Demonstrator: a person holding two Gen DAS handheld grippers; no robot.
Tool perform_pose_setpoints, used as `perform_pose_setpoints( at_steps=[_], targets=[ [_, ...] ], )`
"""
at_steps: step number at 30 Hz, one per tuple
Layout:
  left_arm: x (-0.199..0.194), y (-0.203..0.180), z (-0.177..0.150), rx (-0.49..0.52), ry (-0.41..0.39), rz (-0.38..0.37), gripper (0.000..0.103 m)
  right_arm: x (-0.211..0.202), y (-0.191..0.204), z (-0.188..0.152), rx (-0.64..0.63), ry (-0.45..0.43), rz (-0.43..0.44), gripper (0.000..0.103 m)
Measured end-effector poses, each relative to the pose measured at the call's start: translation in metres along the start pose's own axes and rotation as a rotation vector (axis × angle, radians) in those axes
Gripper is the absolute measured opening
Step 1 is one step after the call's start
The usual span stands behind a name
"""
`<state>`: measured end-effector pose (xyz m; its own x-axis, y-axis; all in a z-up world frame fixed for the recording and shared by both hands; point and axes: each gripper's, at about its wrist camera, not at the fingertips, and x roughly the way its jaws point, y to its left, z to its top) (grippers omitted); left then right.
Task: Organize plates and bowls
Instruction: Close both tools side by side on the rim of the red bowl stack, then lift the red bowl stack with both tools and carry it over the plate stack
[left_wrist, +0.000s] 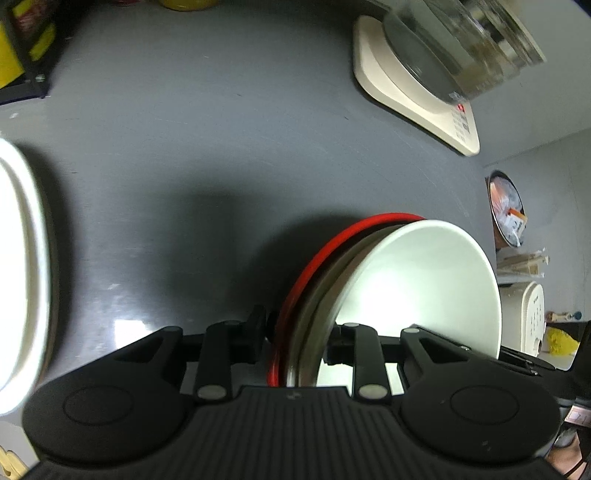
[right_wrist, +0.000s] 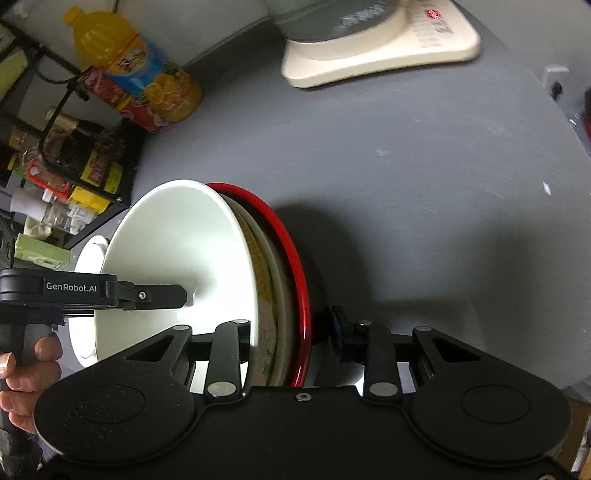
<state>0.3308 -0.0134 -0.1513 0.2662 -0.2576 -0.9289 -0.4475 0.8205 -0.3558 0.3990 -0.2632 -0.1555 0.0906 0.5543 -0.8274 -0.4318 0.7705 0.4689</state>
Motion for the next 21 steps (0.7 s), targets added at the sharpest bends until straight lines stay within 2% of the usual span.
perform_pose_setpoints(
  at_steps=[21],
  targets=[
    [-0.099,0.094,-0.002,-0.148,-0.177,-0.011,0.028,0.013,0.121,0.007,-0.163,-0.018,0.082,0.03]
  ],
)
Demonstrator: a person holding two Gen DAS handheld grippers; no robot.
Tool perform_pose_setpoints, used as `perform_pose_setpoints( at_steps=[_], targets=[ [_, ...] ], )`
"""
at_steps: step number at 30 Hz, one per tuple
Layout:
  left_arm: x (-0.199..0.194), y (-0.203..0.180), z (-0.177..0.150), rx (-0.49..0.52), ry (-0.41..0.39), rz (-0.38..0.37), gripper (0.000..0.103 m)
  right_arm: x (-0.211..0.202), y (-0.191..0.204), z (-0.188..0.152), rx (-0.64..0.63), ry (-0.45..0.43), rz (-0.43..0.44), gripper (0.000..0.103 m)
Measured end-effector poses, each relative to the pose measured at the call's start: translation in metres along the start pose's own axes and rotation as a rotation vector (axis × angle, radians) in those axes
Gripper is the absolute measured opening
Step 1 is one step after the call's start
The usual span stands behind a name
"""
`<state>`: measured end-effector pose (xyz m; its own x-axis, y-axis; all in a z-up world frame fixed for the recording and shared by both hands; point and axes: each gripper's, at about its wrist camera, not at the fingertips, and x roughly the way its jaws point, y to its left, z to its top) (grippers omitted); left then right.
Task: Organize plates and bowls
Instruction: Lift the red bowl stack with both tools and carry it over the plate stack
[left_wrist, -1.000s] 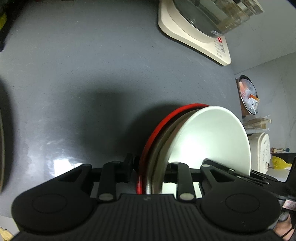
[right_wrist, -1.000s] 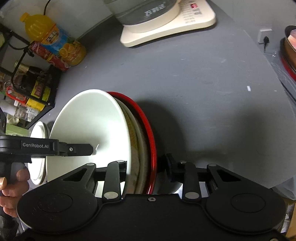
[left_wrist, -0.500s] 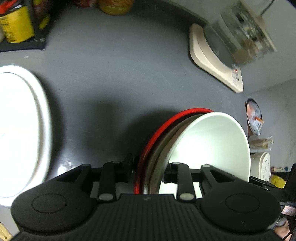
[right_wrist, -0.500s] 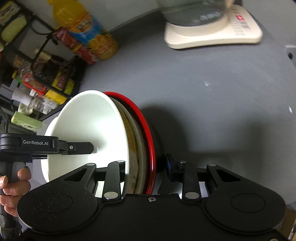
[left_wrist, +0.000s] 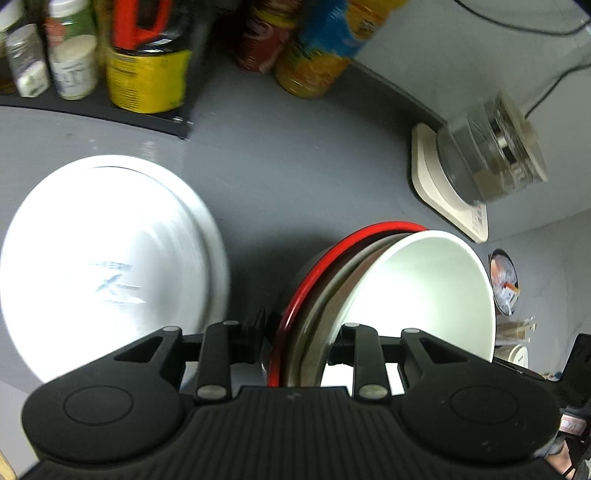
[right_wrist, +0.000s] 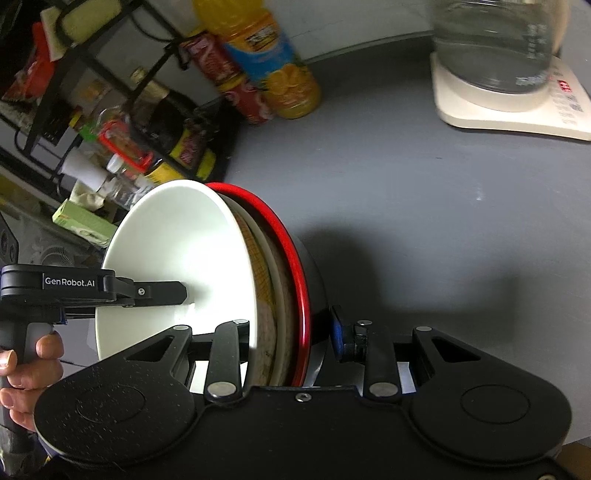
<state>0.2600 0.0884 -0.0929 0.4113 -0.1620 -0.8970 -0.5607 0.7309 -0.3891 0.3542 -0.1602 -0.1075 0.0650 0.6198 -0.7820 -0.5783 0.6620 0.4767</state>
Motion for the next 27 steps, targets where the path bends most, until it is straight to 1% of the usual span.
perform_pose_setpoints(
  at_steps=[16,23,27],
  targets=[
    [-0.045,0.08,0.005,-0.097,-0.05,0.029,0.028,0.043,0.072,0.006,-0.069,0.048,0.035,0.03],
    [-0.052,0.111,0.012,-0.12,-0.052,0.038,0.028,0.064,0.094,0.01,-0.073,0.075,0.038,0.03],
    [-0.054,0.129,0.016,-0.141,-0.056,0.026,0.028,0.073,0.107,0.012,-0.083,0.084,0.03,0.03]
  ],
)
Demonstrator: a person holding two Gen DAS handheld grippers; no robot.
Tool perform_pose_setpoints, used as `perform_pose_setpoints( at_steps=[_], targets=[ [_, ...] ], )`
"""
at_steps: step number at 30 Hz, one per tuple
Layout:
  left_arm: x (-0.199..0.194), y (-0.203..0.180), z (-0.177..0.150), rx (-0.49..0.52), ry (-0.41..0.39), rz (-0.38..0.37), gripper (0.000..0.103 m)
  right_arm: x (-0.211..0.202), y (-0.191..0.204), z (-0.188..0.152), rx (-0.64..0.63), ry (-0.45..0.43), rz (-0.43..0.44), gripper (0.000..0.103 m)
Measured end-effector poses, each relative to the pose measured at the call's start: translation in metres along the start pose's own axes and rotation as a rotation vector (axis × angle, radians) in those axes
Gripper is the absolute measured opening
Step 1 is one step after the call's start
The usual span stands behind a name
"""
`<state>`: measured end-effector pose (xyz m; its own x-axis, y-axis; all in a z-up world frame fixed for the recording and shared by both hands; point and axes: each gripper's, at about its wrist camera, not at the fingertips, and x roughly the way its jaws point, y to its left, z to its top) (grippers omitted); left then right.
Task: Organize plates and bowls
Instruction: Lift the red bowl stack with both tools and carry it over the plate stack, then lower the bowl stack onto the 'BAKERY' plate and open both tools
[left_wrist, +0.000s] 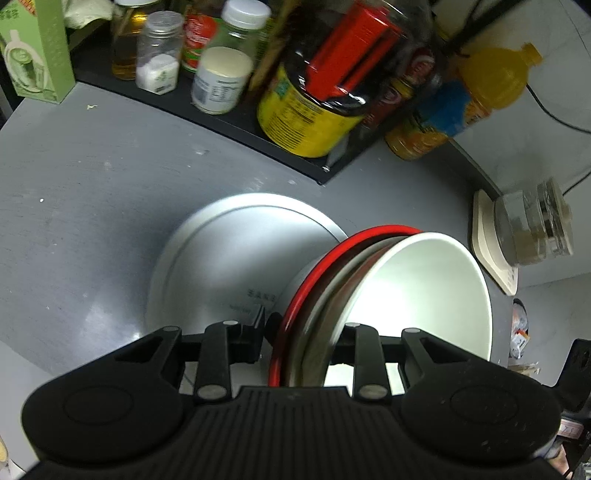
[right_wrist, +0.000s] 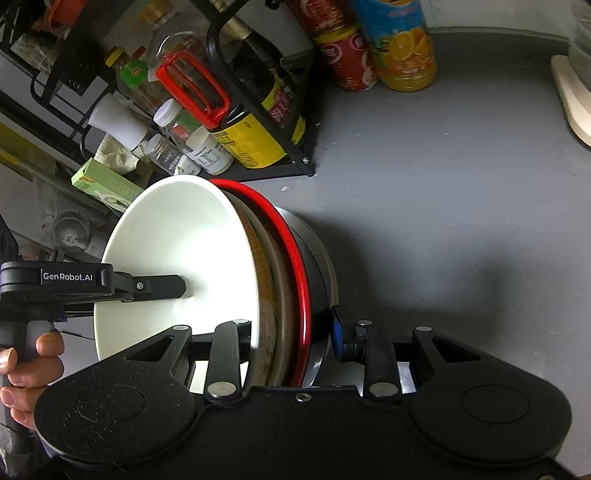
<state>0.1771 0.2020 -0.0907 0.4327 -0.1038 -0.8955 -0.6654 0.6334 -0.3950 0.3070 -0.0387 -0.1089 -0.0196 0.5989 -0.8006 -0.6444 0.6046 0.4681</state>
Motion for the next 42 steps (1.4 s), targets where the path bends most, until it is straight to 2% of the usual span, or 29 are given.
perform_pose_setpoints(
  at_steps=[10,23,33,37,42],
  targets=[
    [-0.001,0.032,0.023,-0.022,0.004,0.018,0.029,0.029,0.023,0.009,0.015,0.026,-0.002,0.03],
    [0.018,0.056,0.029,-0.037,0.05,0.015,0.029,0.049,0.024,0.008,0.059,0.044,-0.041,0.03],
    [0.015,0.051,0.031,-0.011,0.02,0.018,0.029,0.034,0.025,0.011,0.047,-0.008,-0.01,0.042],
    [0.01,0.049,0.03,-0.007,0.002,0.018,0.031,0.026,0.025,0.013,0.042,-0.019,0.002,0.043],
    [0.005,0.046,0.027,-0.014,-0.01,0.024,0.035,0.02,0.031,0.01,0.022,-0.024,-0.006,0.049]
  ],
)
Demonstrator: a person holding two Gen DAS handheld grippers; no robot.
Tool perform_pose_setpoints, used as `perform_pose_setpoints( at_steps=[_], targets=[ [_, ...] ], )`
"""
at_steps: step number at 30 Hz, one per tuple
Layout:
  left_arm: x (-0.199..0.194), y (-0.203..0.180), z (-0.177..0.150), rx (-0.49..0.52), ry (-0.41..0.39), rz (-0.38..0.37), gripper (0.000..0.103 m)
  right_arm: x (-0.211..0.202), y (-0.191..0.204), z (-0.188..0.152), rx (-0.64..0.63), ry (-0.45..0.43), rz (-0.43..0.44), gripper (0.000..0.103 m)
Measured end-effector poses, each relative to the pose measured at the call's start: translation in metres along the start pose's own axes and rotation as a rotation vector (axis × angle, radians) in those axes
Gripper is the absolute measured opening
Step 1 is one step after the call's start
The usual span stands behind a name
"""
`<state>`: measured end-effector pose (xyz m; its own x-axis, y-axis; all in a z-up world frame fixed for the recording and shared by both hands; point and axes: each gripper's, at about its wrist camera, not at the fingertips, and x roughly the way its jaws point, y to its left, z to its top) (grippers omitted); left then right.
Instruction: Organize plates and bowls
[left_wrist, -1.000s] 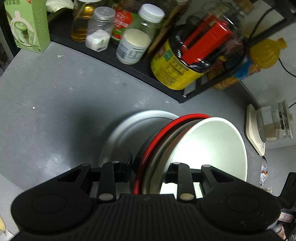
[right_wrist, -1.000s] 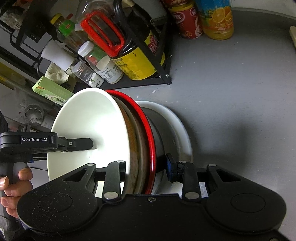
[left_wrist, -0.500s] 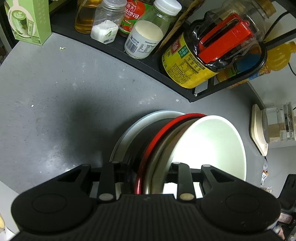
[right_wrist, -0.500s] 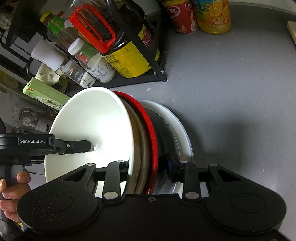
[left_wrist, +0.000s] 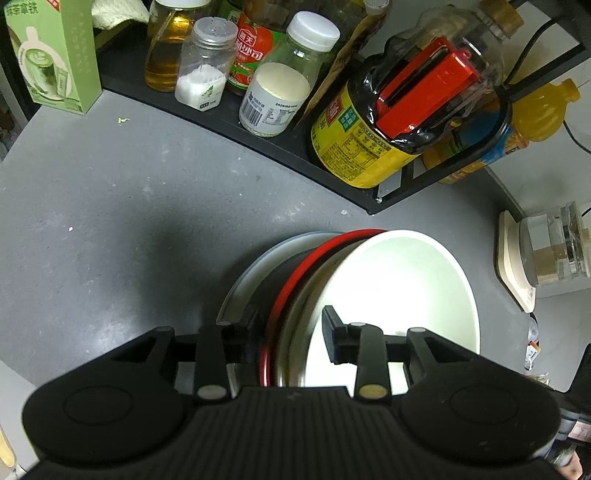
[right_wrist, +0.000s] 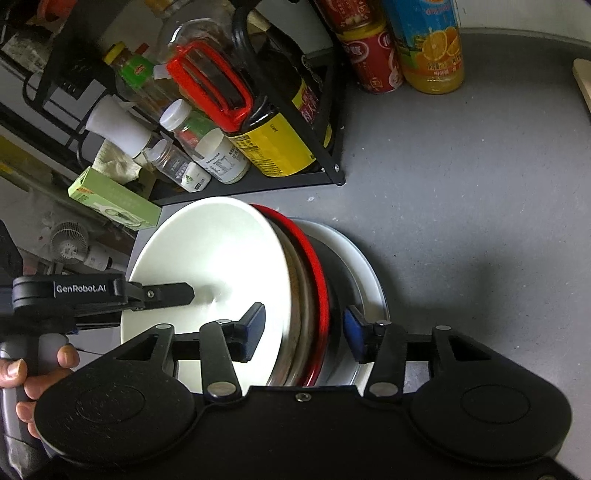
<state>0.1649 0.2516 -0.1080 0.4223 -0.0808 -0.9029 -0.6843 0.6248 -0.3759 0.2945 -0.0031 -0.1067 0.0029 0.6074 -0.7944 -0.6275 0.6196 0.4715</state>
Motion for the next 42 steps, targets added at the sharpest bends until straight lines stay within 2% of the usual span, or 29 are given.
perform_pose_setpoints(
  at_steps=[3,5,11,14,17,22,29,32,36,42],
  targets=[
    [-0.005,0.001,-0.004,-0.005,-0.013,0.003,0.041,-0.007,0.005,-0.003,-0.005,-0.018,-0.021,0.056],
    [-0.009,0.001,-0.006,0.001,-0.019,0.017,0.05,-0.013,0.009,-0.007,-0.004,-0.044,-0.037,0.062],
    [-0.023,0.0,-0.014,0.085,-0.048,0.041,0.064,-0.035,0.014,-0.023,0.043,-0.134,-0.074,0.08],
    [-0.03,0.001,-0.017,0.126,-0.066,0.062,0.075,-0.046,0.015,-0.033,0.071,-0.155,-0.089,0.083],
    [-0.037,0.001,-0.02,0.168,-0.085,0.085,0.077,-0.056,0.017,-0.044,0.066,-0.176,-0.117,0.092],
    [-0.05,-0.001,-0.025,0.192,-0.112,0.067,0.08,-0.074,0.01,-0.058,0.093,-0.209,-0.144,0.093],
    [-0.064,-0.003,-0.04,0.243,-0.165,0.07,0.086,-0.111,-0.01,-0.087,0.135,-0.284,-0.204,0.103],
    [-0.067,-0.006,-0.045,0.264,-0.177,0.081,0.087,-0.127,-0.008,-0.102,0.104,-0.326,-0.268,0.103],
    [-0.074,-0.013,-0.053,0.286,-0.2,0.095,0.087,-0.143,-0.014,-0.124,0.124,-0.359,-0.278,0.103],
    [-0.092,-0.027,-0.085,0.314,-0.224,0.062,0.087,-0.16,-0.017,-0.159,0.15,-0.389,-0.295,0.103]
  ],
)
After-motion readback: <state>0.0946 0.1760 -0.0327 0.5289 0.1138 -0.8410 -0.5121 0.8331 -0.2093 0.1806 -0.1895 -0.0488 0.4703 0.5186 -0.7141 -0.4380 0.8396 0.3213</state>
